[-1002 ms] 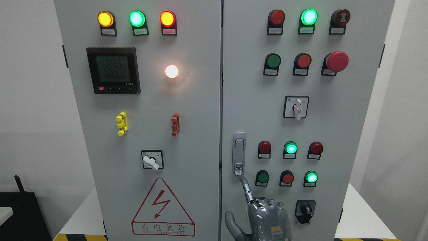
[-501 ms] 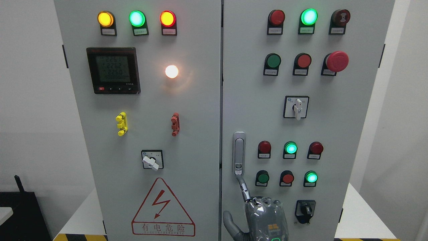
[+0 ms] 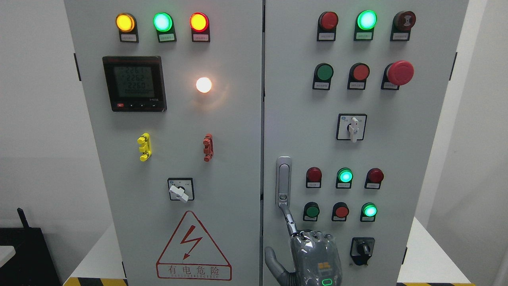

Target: Release door handle

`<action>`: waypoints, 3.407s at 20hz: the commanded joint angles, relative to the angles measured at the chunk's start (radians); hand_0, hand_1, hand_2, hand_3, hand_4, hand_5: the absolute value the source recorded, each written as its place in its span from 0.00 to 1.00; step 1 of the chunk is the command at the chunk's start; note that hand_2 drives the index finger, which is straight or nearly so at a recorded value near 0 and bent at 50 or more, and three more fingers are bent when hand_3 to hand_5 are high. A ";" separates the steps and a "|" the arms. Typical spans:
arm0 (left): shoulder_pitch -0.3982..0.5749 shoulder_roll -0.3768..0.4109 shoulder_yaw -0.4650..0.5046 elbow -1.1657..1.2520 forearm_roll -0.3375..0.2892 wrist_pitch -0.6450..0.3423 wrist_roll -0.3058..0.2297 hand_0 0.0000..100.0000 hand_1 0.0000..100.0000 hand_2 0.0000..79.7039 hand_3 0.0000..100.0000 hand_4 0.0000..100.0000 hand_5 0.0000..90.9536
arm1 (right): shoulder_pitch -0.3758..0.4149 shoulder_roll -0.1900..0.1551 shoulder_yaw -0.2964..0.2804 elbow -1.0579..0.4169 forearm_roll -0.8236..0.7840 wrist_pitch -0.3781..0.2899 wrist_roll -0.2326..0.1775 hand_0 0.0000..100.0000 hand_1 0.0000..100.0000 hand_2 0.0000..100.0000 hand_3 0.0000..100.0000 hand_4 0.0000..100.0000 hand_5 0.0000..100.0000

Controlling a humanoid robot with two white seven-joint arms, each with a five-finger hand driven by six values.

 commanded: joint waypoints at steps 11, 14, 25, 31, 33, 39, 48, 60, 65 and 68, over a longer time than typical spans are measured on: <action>-0.017 0.000 0.032 0.023 -0.029 0.000 0.000 0.12 0.39 0.00 0.00 0.00 0.00 | -0.003 0.000 -0.001 0.008 -0.002 0.013 0.001 0.37 0.35 0.00 1.00 1.00 0.97; -0.015 0.000 0.032 0.023 -0.029 0.000 0.001 0.12 0.39 0.00 0.00 0.00 0.00 | -0.002 0.000 0.004 0.008 -0.002 0.013 0.003 0.37 0.35 0.00 1.00 1.00 0.97; -0.015 0.000 0.032 0.023 -0.029 0.000 0.000 0.12 0.39 0.00 0.00 0.00 0.00 | -0.003 0.000 0.001 0.008 -0.002 0.013 0.012 0.37 0.35 0.02 1.00 1.00 0.97; -0.017 0.000 0.032 0.023 -0.029 0.000 0.001 0.12 0.39 0.00 0.00 0.00 0.00 | -0.002 0.000 0.006 0.008 0.000 0.014 0.018 0.37 0.35 0.03 1.00 1.00 0.97; -0.017 0.000 0.032 0.023 -0.029 0.000 0.000 0.12 0.39 0.00 0.00 0.00 0.00 | -0.002 0.000 0.004 0.008 0.000 0.014 0.018 0.37 0.35 0.04 1.00 1.00 0.97; -0.017 0.000 0.032 0.025 -0.029 0.000 0.000 0.12 0.39 0.00 0.00 0.00 0.00 | 0.003 0.000 0.004 0.008 0.000 0.014 0.018 0.37 0.35 0.05 1.00 1.00 0.97; -0.017 0.000 0.032 0.023 -0.029 0.000 0.000 0.12 0.39 0.00 0.00 0.00 0.00 | 0.001 0.000 -0.002 0.008 0.000 0.014 0.020 0.37 0.35 0.05 1.00 1.00 0.97; -0.017 0.000 0.032 0.025 -0.029 0.000 0.000 0.12 0.39 0.00 0.00 0.00 0.00 | 0.000 0.002 0.000 0.010 0.000 0.014 0.037 0.37 0.35 0.06 1.00 1.00 0.97; -0.017 0.000 0.032 0.023 -0.029 0.000 0.000 0.12 0.39 0.00 0.00 0.00 0.00 | 0.001 0.002 0.000 0.010 0.000 0.014 0.037 0.37 0.35 0.07 1.00 1.00 0.97; -0.017 0.000 0.032 0.025 -0.029 0.000 0.000 0.12 0.39 0.00 0.00 0.00 0.00 | 0.001 0.002 0.001 0.010 0.000 0.014 0.037 0.37 0.35 0.07 1.00 1.00 0.97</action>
